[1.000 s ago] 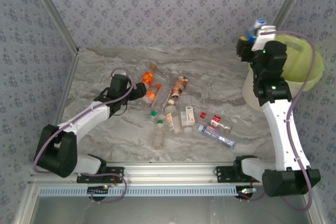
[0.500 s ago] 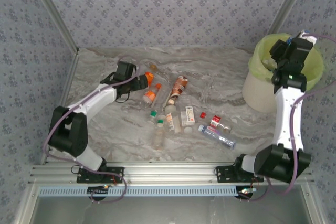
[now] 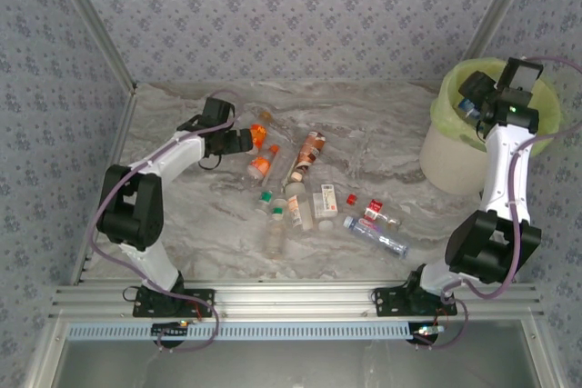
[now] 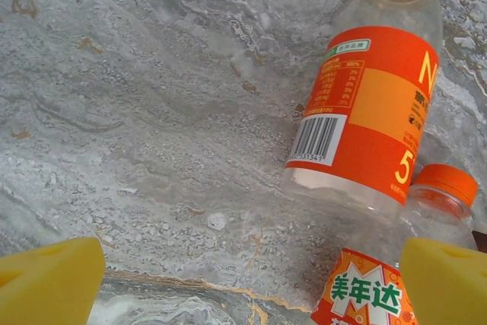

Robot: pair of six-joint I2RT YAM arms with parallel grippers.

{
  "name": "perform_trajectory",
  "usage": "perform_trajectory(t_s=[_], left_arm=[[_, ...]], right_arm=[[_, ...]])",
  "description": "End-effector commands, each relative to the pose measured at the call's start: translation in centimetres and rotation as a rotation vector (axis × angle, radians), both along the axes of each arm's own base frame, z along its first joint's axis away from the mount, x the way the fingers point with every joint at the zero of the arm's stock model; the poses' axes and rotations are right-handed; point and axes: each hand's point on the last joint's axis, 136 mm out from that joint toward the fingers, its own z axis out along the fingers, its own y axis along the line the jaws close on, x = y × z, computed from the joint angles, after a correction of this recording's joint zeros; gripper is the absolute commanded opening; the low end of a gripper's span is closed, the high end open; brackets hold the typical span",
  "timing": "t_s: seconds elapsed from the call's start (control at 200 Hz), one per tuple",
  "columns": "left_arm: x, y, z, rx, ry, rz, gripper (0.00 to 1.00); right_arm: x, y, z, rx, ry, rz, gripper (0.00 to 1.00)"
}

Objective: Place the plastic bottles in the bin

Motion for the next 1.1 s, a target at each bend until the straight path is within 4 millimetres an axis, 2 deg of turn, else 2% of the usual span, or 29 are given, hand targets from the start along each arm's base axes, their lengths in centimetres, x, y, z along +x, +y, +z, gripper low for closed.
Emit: perform_trajectory(t_s=[0.0, 0.21, 0.305, 0.565, 0.725, 0.88, 1.029, 1.044, 1.094], left_arm=[[0.1, -0.4, 0.1, -0.008, 0.018, -0.035, 0.99], [0.4, -1.2, 0.2, -0.045, 0.013, -0.068, 0.99], [0.8, -1.5, 0.3, -0.06, 0.012, -0.098, 0.99], [1.6, -3.8, 0.1, -0.124, 0.002, -0.279, 0.99], [2.7, -5.3, -0.3, -0.154, 0.005, -0.347, 0.99], [4.5, -5.9, -0.9, -0.147, 0.001, -0.374, 0.99], [5.1, -6.5, -1.6, -0.133, 0.011, -0.397, 0.97], [5.0, -6.6, -1.6, -0.135, 0.012, -0.403, 0.96], [5.0, -6.9, -1.8, -0.13, 0.013, -0.419, 0.95]], right_arm=[[-0.2, 1.0, 1.6, 0.034, -0.021, 0.045, 0.9], [-2.2, 2.9, 3.7, 0.037, -0.063, 0.078, 0.94], [-3.5, 4.6, 5.0, 0.042, -0.102, 0.113, 1.0], [-8.5, 9.8, 8.6, 0.025, -0.274, 0.18, 1.0], [-10.5, 13.0, 8.9, 0.076, -0.354, 0.241, 1.0], [-11.1, 16.1, 9.1, 0.095, -0.388, 0.342, 1.0], [-11.0, 18.8, 9.9, 0.09, -0.445, 0.434, 1.0], [-10.8, 19.0, 8.7, 0.095, -0.423, 0.442, 1.0], [-10.4, 19.7, 8.4, 0.097, -0.429, 0.465, 1.0]])
